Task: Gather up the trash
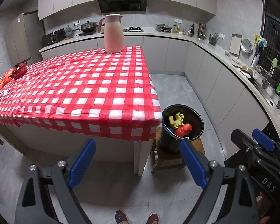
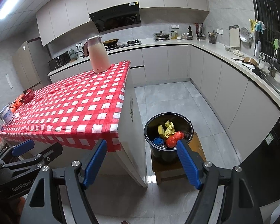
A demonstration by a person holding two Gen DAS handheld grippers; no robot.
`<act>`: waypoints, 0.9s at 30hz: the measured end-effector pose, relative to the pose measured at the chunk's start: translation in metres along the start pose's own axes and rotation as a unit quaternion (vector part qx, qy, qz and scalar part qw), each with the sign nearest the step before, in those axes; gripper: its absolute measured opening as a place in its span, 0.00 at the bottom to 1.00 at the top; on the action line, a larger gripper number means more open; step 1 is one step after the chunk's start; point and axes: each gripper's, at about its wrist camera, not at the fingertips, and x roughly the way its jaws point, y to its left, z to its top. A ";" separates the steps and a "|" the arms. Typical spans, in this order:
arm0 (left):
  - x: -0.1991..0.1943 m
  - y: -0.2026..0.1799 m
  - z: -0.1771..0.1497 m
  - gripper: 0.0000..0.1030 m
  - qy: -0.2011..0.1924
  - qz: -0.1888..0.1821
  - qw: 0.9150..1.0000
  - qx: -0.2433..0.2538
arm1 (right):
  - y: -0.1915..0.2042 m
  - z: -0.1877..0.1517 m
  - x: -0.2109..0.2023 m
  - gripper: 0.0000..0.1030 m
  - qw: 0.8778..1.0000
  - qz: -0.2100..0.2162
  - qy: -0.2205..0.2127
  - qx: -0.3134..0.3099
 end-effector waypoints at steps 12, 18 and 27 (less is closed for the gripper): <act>0.000 0.002 -0.002 0.90 0.002 -0.001 1.000 -0.003 | 0.002 0.001 -0.001 0.77 1.000 0.002 0.000 0.001; 0.001 0.003 -0.003 0.90 0.003 -0.006 1.000 -0.004 | 0.003 -0.001 -0.003 0.77 1.000 0.002 0.001 0.003; -0.009 0.000 -0.004 0.90 -0.031 -0.019 0.999 0.007 | -0.002 -0.005 -0.006 0.77 1.000 -0.002 0.000 0.010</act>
